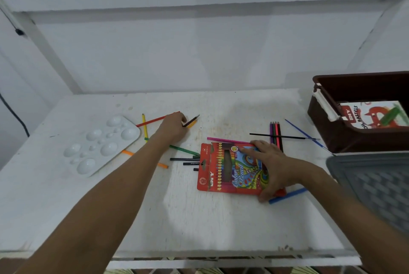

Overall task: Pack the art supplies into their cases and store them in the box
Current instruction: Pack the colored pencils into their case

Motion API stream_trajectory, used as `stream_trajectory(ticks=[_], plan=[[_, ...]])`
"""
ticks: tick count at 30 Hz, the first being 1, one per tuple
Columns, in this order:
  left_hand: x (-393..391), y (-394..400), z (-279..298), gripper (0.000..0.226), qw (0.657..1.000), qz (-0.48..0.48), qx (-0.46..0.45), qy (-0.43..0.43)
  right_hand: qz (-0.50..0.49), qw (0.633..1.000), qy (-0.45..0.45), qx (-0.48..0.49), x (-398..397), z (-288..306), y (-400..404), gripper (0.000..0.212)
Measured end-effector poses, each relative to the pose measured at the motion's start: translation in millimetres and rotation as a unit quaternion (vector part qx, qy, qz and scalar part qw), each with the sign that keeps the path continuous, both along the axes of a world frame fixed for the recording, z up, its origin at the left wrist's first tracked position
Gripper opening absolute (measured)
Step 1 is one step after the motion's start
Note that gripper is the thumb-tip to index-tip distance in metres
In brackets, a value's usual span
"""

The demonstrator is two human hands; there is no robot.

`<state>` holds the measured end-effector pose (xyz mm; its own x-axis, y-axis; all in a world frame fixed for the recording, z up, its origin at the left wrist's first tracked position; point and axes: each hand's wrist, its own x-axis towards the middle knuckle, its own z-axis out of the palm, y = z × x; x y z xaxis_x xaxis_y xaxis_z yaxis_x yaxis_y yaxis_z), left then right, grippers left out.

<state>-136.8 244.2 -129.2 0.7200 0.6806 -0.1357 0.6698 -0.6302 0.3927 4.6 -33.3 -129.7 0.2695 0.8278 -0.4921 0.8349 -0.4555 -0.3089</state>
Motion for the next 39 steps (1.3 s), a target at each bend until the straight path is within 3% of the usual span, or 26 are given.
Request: stream_trajectory(ticks=[4,8,15,19,23,30,32,35,37,39], plan=[[6.7,-0.8,14.2,0.025,0.995,0.013,0.01,-0.098,0.001,0.999,0.011,0.033,-2.0,4.8,0.7,0.124],[4.6,-3.4,47.9,0.024,0.969,0.037,0.019,-0.245,0.011,0.997,0.03,0.072,-9.5,6.3,2.1,0.122],[-64.7,-20.5,81.0,0.011,0.849,0.202,-0.12,-0.473,0.045,0.988,0.071,0.127,-39.1,8.6,18.1,0.124],[-142.4,-41.4,69.7,0.007,0.773,0.304,-0.235,-0.505,0.087,0.984,0.089,0.128,-63.0,2.4,25.7,0.121],[-200.7,-56.7,42.5,0.011,0.722,0.386,-0.314,-0.481,0.12,0.978,0.106,0.131,-85.3,3.1,36.4,0.12],[-209.4,-83.4,-5.1,0.007,0.609,0.445,-0.463,-0.466,0.187,0.973,0.091,0.097,-121.3,-7.0,51.5,0.121],[-208.0,-95.0,-13.4,0.007,0.61,0.444,-0.47,-0.458,0.198,0.973,0.077,0.093,-127.1,-10.3,51.5,0.121],[-209.6,-110.4,-20.6,0.015,0.661,0.441,-0.437,-0.422,0.216,0.972,0.055,0.077,-129.2,-16.7,50.0,0.121],[-211.5,-116.5,-21.0,0.019,0.727,0.438,-0.376,-0.372,0.232,0.969,0.047,0.07,-128.3,-21.7,48.7,0.12],[-213.5,-118.0,-17.8,0.018,0.823,0.401,-0.294,-0.275,0.242,0.967,0.045,0.065,-127.1,-24.9,48.1,0.119]])
